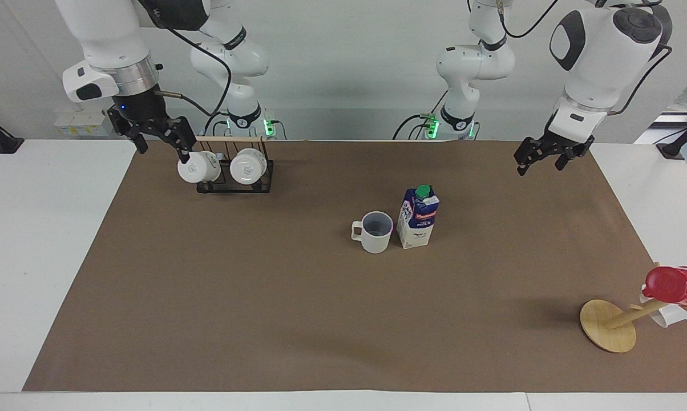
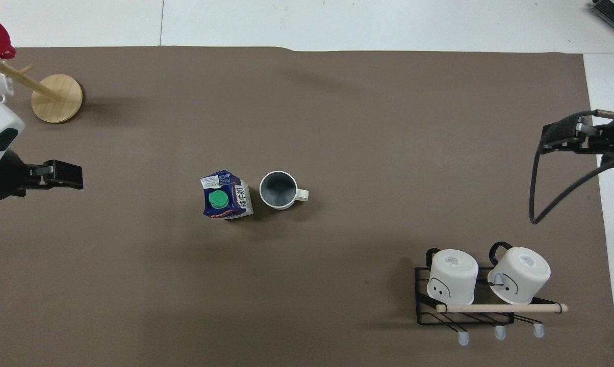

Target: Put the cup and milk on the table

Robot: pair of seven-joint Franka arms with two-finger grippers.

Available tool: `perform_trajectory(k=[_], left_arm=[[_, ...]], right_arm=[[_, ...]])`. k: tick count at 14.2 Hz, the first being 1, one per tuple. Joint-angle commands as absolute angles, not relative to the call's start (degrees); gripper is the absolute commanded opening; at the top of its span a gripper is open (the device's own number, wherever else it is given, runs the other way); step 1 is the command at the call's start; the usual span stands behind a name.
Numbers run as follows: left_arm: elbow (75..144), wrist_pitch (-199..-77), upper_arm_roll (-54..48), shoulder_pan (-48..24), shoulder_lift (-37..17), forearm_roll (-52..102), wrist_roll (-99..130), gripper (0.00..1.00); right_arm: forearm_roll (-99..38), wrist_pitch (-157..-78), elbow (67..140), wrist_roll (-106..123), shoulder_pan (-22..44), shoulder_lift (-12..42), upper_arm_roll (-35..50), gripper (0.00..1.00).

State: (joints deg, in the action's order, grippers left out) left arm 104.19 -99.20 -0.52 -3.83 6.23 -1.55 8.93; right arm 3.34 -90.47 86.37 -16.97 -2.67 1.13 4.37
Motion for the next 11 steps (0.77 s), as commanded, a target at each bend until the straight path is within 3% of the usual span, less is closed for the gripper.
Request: perform_trajectory(k=[1, 11], left_arm=[[102.57, -97.38, -0.97, -3.16, 8.08, -2.46, 9.05, 1.00], [100.64, -97.38, -1.58, -3.51, 8.17, -2.46, 8.79, 1.00]], right_arm=[[1.93, -90.26, 86.66, -15.73, -3.52, 0.70, 4.57, 1.00], [1.93, -90.26, 86.66, -15.73, -3.52, 0.70, 4.57, 1.00]])
